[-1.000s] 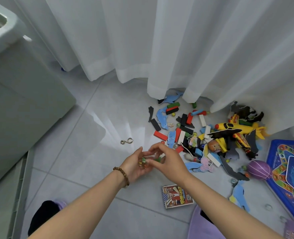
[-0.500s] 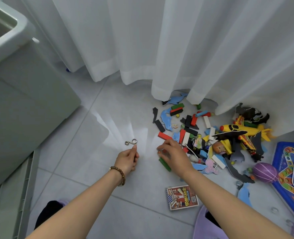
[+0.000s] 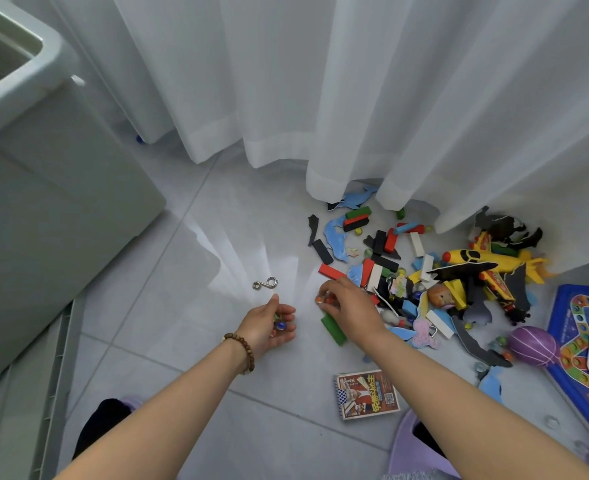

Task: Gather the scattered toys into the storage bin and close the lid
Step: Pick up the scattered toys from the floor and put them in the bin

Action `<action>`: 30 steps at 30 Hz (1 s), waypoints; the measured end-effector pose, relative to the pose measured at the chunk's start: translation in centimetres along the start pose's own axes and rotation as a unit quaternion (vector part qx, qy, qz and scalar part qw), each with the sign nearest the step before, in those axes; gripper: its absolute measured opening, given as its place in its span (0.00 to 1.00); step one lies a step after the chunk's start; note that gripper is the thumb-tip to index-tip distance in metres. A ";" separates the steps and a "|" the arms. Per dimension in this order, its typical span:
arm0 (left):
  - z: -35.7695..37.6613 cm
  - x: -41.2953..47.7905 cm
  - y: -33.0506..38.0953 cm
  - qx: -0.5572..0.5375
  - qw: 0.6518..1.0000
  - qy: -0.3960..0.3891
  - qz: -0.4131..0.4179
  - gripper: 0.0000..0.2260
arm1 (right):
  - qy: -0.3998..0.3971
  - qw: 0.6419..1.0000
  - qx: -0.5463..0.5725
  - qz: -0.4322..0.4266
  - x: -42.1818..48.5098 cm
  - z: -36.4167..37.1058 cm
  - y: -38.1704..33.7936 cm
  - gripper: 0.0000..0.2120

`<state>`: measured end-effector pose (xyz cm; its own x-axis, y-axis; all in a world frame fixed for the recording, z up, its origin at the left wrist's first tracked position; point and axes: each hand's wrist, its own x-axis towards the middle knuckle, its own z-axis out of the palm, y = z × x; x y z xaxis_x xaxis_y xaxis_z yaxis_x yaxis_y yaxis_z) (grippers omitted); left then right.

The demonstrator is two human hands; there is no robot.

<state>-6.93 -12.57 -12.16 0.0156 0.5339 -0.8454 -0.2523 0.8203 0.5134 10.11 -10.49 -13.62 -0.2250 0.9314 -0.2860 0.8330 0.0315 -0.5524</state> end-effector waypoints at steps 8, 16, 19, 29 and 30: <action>-0.2 0.0 0.2 -0.015 1.000 -0.005 -0.003 0.17 | -0.023 0.998 -0.048 -0.024 0.3 0.1 -0.1 0.11; -0.1 -0.1 0.2 -0.021 1.000 -0.006 0.000 0.17 | -0.014 0.999 -0.032 -0.024 0.2 0.4 0.0 0.10; 0.0 -0.2 0.3 -0.041 0.999 -0.013 -0.015 0.18 | 0.031 0.997 0.075 0.002 -0.1 0.1 -1.6 0.07; 0.3 -0.3 1.0 -0.055 0.998 0.012 -0.022 0.17 | 0.012 0.991 0.123 0.044 -3.6 -0.8 -0.2 0.14; 0.2 -0.2 0.9 -0.037 0.999 0.022 -0.016 0.17 | -0.017 0.996 0.080 0.043 -4.1 -0.5 0.6 0.16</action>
<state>-6.95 -11.83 -11.51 -0.0174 0.4969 -0.8677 -0.3236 0.8183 0.4751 11.77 -14.07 -12.38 -0.1752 0.9152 -0.3628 0.7600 -0.1085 -0.6408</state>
